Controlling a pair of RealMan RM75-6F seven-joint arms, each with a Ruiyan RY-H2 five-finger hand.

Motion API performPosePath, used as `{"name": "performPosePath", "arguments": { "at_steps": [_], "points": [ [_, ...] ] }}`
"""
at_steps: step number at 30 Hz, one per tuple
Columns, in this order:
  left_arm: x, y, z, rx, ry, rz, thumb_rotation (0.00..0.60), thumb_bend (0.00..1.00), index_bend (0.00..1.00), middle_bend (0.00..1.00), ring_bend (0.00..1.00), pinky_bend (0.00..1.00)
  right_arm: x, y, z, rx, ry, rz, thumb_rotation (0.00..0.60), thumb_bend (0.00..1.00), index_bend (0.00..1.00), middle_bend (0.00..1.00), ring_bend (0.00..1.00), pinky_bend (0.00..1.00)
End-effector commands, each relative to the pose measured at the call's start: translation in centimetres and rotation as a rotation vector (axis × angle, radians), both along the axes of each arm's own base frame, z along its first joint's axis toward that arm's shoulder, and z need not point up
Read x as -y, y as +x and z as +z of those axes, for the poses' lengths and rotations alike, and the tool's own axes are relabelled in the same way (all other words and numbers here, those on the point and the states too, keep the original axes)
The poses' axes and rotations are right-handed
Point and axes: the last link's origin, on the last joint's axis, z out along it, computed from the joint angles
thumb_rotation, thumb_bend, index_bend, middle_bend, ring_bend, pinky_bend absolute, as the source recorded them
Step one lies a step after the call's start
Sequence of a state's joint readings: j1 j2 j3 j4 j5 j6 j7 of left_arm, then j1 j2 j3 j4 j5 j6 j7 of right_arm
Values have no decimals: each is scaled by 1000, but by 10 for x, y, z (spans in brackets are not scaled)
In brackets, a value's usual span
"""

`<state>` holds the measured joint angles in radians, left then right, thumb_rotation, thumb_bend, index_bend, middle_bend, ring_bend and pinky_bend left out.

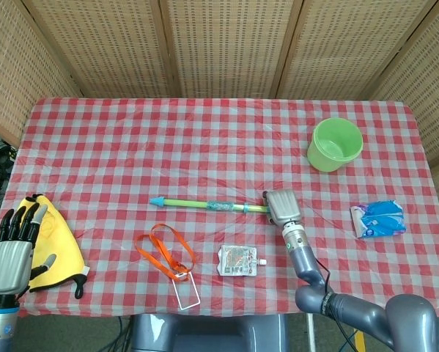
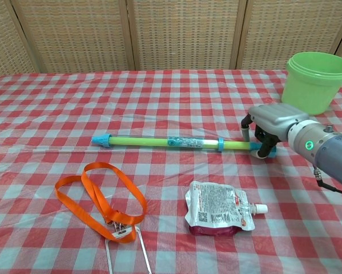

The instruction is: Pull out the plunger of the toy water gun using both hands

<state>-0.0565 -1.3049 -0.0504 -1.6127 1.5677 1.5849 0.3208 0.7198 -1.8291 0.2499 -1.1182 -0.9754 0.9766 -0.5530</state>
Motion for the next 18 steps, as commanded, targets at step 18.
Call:
{"name": "performPosePath", "arguments": {
  "at_steps": [18],
  "points": [
    [-5, 17, 2, 26, -20, -34, 600, 165, 0, 0, 0, 0, 2, 24, 26, 56, -37, 47, 600, 506, 726, 985, 905, 612]
  ]
}}
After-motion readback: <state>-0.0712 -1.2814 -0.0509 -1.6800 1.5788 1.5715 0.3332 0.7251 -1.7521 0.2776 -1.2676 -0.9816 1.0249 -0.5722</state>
